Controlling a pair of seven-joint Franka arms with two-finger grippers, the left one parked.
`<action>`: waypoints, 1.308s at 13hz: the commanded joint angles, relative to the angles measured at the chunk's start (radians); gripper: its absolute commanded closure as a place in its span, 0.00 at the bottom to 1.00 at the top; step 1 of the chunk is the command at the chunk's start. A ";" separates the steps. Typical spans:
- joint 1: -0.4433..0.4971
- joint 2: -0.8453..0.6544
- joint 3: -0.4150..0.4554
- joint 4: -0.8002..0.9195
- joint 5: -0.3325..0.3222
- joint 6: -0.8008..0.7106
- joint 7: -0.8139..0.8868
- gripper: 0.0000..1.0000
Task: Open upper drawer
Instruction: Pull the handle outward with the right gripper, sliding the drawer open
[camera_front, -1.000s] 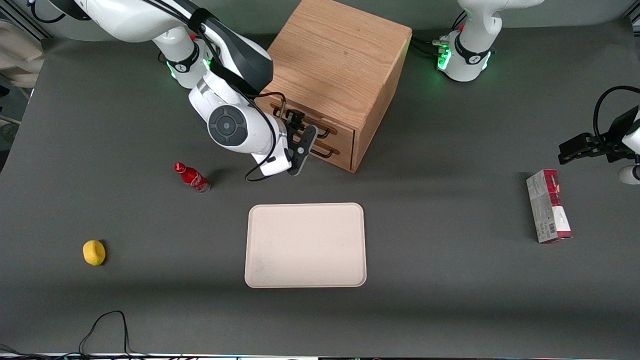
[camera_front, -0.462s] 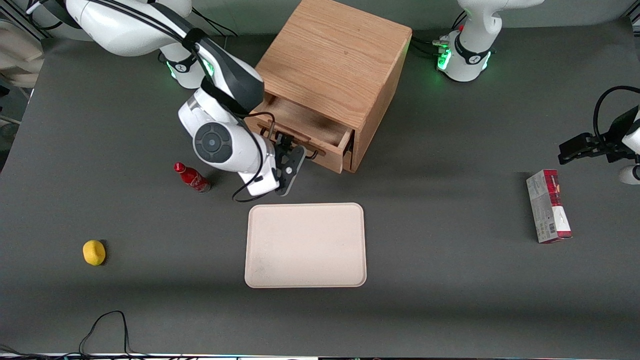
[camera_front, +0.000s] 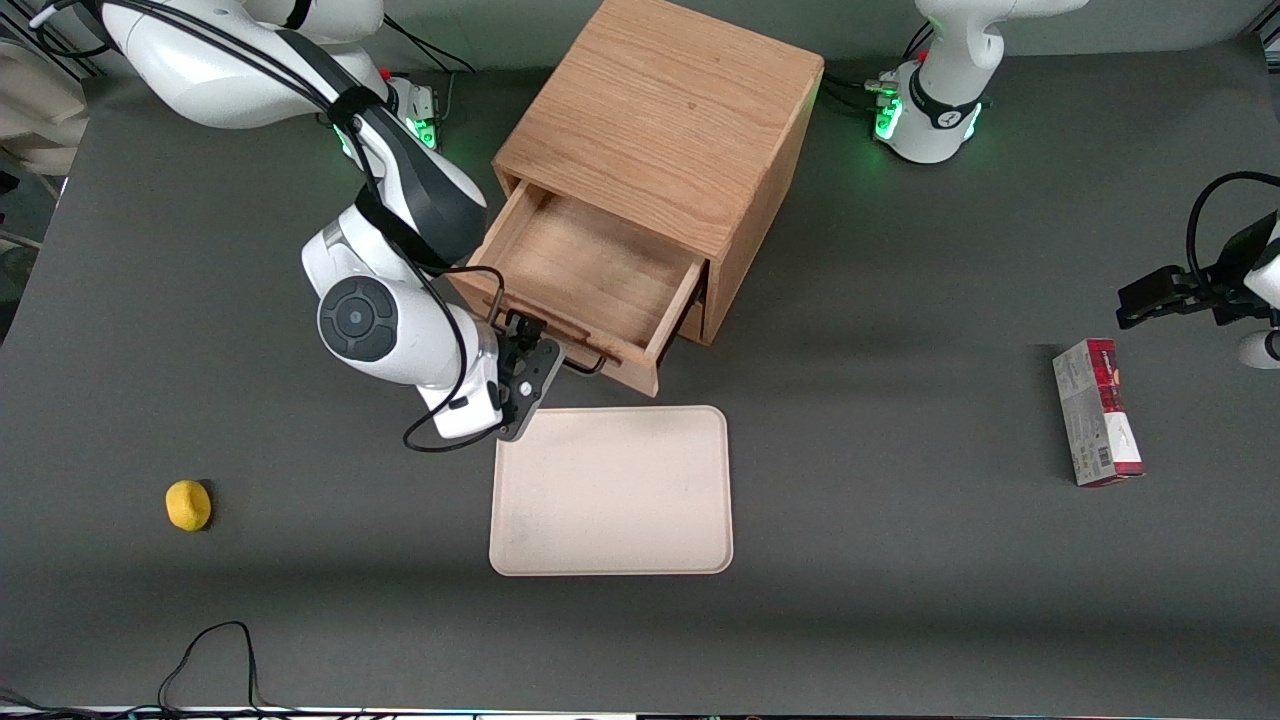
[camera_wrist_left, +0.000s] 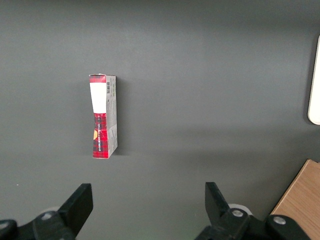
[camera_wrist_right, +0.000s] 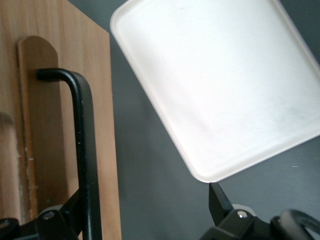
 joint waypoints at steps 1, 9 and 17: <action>0.008 0.079 0.001 0.106 -0.078 -0.003 -0.017 0.00; 0.008 0.071 -0.088 0.235 -0.051 -0.015 0.046 0.00; -0.041 -0.096 -0.183 0.238 0.050 -0.087 0.055 0.00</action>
